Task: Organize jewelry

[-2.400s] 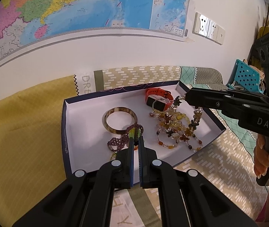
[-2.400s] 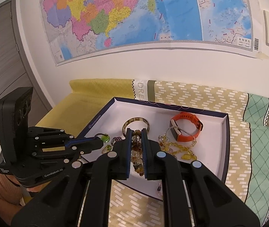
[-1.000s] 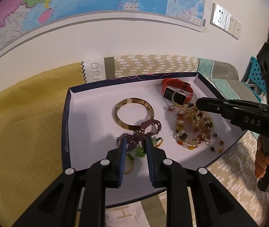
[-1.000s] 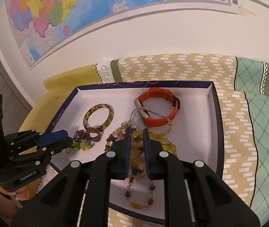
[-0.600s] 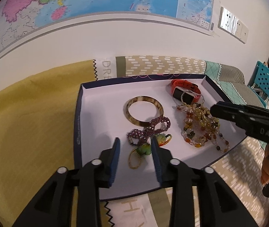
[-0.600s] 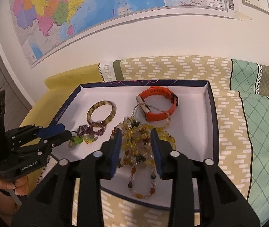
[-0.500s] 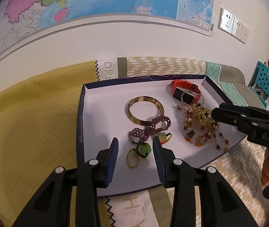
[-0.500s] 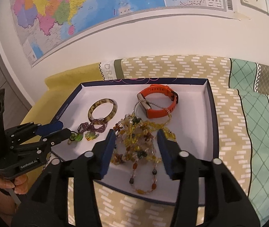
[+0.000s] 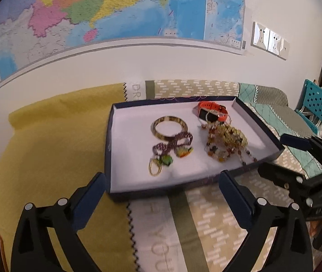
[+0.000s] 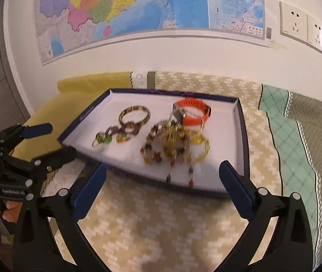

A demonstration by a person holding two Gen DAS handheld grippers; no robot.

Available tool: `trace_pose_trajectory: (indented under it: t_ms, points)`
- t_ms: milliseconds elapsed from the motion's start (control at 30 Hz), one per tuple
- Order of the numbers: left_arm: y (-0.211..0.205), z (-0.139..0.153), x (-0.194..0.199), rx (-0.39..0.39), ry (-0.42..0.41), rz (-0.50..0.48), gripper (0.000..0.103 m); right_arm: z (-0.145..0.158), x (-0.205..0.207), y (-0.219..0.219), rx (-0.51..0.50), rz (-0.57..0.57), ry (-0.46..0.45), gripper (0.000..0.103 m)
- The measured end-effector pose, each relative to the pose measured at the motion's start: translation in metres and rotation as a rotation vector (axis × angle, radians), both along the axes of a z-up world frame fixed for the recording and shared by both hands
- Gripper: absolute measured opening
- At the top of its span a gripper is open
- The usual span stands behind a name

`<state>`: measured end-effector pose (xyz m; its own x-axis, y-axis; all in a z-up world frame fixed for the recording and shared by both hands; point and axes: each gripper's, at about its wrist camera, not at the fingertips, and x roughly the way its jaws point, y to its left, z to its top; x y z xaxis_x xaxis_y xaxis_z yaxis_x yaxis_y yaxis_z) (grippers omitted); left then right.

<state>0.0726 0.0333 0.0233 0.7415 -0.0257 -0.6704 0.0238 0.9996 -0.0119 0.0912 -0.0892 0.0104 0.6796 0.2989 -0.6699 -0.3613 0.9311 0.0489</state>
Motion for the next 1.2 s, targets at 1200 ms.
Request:
trace_pose_trajectory:
  t_ms: [1200]
  points:
    - [-0.020,-0.001,-0.056,0.022,-0.006,0.037,0.096,-0.016,-0.054,-0.010,0.031,-0.055,0.043,0.098]
